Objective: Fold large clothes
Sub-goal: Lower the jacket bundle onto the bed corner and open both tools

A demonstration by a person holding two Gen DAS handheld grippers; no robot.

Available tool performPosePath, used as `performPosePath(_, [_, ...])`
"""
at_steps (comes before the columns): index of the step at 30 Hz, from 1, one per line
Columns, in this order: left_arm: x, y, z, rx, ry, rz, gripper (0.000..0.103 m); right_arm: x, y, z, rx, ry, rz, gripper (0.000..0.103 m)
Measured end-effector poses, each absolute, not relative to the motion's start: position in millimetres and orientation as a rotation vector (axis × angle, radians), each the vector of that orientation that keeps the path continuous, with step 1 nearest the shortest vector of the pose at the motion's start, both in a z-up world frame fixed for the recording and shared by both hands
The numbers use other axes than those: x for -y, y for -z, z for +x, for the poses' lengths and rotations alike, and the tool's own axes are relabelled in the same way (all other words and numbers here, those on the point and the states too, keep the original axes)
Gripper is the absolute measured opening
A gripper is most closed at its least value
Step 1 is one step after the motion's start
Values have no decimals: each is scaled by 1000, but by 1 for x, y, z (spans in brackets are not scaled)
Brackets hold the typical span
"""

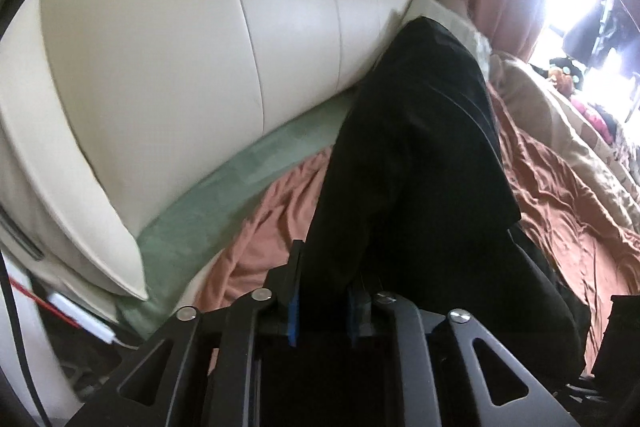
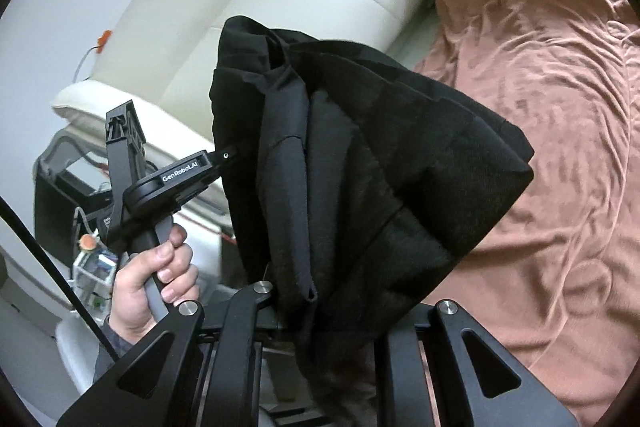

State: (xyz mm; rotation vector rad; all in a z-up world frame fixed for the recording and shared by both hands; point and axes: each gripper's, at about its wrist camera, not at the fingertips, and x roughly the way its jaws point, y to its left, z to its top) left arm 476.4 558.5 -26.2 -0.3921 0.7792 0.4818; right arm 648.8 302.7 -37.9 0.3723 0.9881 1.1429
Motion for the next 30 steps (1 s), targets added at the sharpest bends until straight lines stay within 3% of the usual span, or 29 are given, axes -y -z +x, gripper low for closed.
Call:
performPosePath(2, [-559, 37, 484, -815, -527, -383, 40, -311, 51, 664, -1027, -1049, 315, 20])
performPosePath(3, [-557, 43, 482, -805, -540, -377, 42, -313, 59, 671, -1049, -995, 285, 26])
performPosePath(5, [-557, 57, 479, -815, -525, -407, 42, -311, 83, 687, -1106, -868, 265, 60])
performPosePath(7, [-556, 73, 475, -843, -526, -433, 42, -302, 106, 700, -1159, -785, 287, 70])
performPosePath(14, [-543, 108, 431, -822, -501, -537, 42, -274, 134, 700, -1226, -767, 377, 70])
performPosePath(26, [-460, 97, 376, -786, -453, -575, 45, -256, 78, 650, -1107, -813, 280, 70])
performPosePath(30, [-431, 78, 365, -761, -442, -541, 57, -231, 53, 633, -1059, -820, 256, 70])
